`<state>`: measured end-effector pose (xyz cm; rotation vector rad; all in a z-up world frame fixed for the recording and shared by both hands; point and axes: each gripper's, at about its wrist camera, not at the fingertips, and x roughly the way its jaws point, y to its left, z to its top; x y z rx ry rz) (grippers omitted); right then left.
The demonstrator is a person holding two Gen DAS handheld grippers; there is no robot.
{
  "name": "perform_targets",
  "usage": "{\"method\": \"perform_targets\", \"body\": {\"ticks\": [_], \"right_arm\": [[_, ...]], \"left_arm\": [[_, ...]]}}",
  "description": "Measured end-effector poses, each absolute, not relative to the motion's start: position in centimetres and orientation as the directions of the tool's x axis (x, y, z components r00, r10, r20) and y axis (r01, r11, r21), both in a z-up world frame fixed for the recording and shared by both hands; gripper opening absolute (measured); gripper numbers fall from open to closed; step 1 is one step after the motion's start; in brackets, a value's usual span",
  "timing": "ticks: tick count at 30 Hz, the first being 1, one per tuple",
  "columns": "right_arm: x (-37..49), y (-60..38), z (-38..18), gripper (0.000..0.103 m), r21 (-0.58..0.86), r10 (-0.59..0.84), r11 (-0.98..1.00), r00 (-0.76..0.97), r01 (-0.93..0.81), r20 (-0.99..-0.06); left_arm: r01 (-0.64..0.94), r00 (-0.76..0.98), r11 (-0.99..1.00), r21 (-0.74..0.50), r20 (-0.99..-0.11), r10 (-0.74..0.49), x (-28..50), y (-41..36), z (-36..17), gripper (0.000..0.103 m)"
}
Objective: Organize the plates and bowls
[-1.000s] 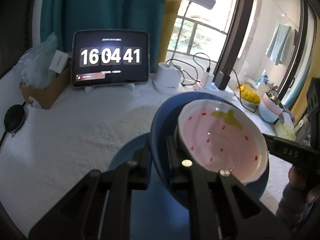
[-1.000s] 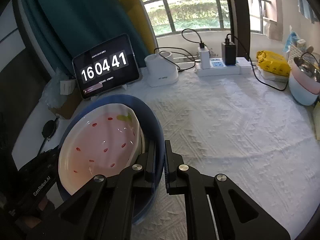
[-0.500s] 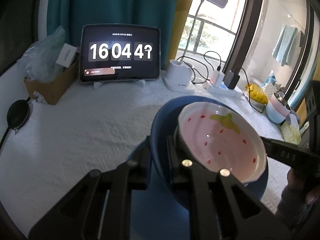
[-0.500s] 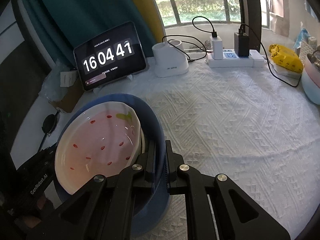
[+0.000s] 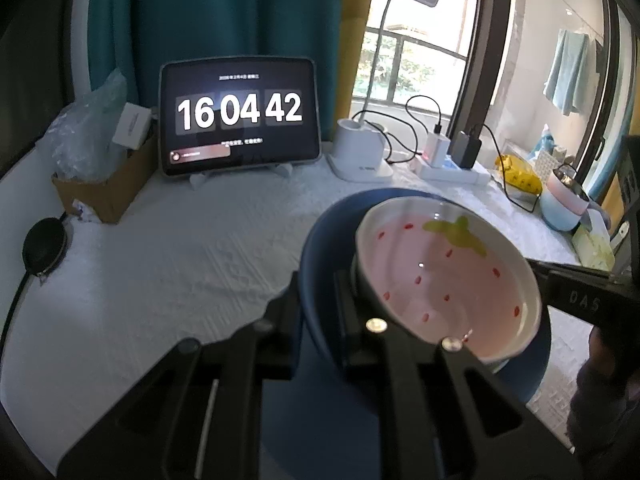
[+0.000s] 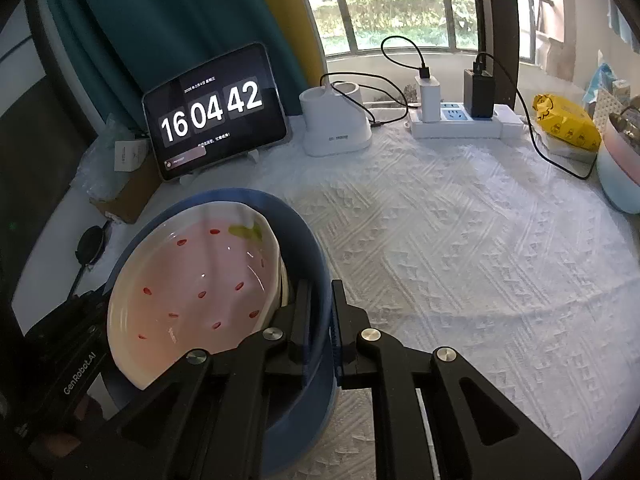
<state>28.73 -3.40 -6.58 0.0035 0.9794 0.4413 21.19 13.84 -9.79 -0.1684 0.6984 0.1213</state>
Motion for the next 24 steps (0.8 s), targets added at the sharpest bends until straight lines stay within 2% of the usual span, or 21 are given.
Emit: {"method": "perform_targets", "body": {"ticks": [9,12,17,19,21,22,23,24], "right_arm": [[28.4,-4.0,-6.6,0.013,0.189,0.345,0.921,0.487,-0.34,-0.802],[28.3,-4.3,-6.6,0.023,0.176,0.335,0.924,0.499,-0.339,-0.799],[28.4,-5.1,-6.7,0.046,0.152,0.31,0.932,0.506,-0.329,-0.805],[28.2,-5.2,-6.7,0.052,0.126,0.288,0.937,0.517,-0.324,-0.806],[28.0,-5.3,-6.6,0.057,0.101,0.265,0.943,0.532,-0.318,-0.804],[27.9,-5.3,-6.6,0.058,0.093,0.259,0.944,0.534,-0.318,-0.805],[27.8,-5.4,-6.6,0.059,0.093,0.259,0.944,0.534,-0.317,-0.805],[27.8,-5.5,-6.6,0.059,0.093,0.257,0.945,0.534,-0.315,-0.806]], "left_arm": [[-0.161,0.752,0.981,-0.108,-0.657,0.051,21.0,13.6,-9.7,0.016],[-0.164,0.754,0.98,-0.11,-0.654,0.053,20.9,13.5,-9.7,0.016],[-0.177,0.758,0.982,-0.066,-0.646,0.093,20.6,13.0,-9.4,0.018],[-0.201,0.766,0.979,-0.039,-0.629,0.132,20.4,12.9,-9.0,0.021],[-0.193,0.783,0.98,-0.054,-0.61,0.121,19.9,13.0,-8.3,0.035],[-0.203,0.789,0.978,-0.045,-0.6,0.136,19.7,13.0,-8.0,0.038],[-0.197,0.796,0.979,-0.048,-0.591,0.132,19.6,13.0,-7.8,0.047],[-0.185,0.8,0.981,-0.053,-0.588,0.119,19.5,13.0,-7.6,0.049]]}}
